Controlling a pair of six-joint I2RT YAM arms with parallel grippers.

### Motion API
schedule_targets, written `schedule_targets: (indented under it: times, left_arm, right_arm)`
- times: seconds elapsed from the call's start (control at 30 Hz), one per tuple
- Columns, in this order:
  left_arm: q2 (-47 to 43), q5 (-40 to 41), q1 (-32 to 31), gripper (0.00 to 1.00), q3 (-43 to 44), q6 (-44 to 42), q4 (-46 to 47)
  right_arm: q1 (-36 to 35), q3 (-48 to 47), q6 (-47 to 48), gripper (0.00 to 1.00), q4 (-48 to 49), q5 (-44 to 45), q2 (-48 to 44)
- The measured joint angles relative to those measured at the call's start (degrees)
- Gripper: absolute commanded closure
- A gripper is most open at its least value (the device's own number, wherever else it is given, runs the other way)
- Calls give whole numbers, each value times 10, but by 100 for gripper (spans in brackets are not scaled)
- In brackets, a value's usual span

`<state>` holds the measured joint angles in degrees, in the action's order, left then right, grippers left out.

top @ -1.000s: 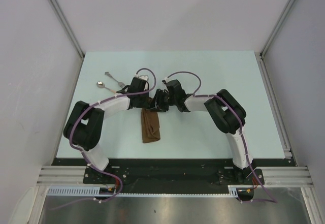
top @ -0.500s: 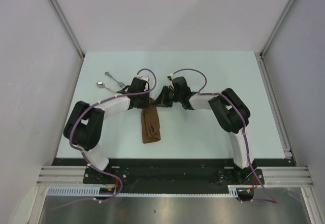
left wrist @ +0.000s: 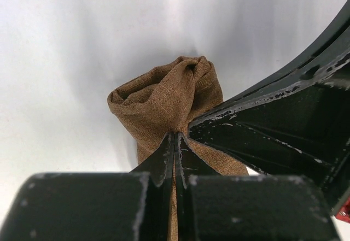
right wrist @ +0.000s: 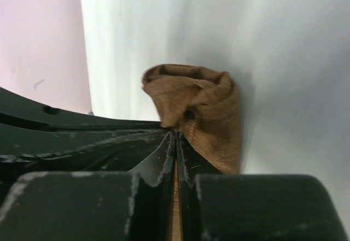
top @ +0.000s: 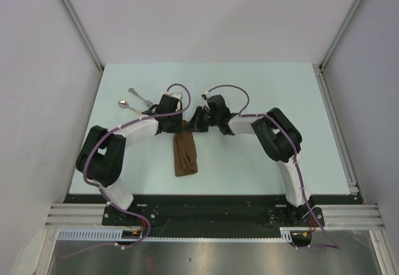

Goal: Fold the napkin into a case and place the utensils inside
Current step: Stuff the top corner of the smaller-rectangle-folded napkin into the folded napkin.

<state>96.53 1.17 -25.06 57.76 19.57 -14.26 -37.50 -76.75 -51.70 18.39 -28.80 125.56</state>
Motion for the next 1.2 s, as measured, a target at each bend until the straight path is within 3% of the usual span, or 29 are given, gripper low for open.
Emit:
schedule_targets:
  times: [0.73, 1.03, 1.2]
  left_arm:
    - [0, -4, 2, 100, 0, 11, -3]
    - [0, -12, 6, 100, -1, 28, -3]
    - [1, -10, 12, 100, -5, 36, 0]
  right_arm:
    - [-3, 15, -29, 96, 36, -12, 31]
    - [-4, -11, -123, 96, 137, -37, 88]
    - [-3, -20, -220, 97, 233, -59, 133]
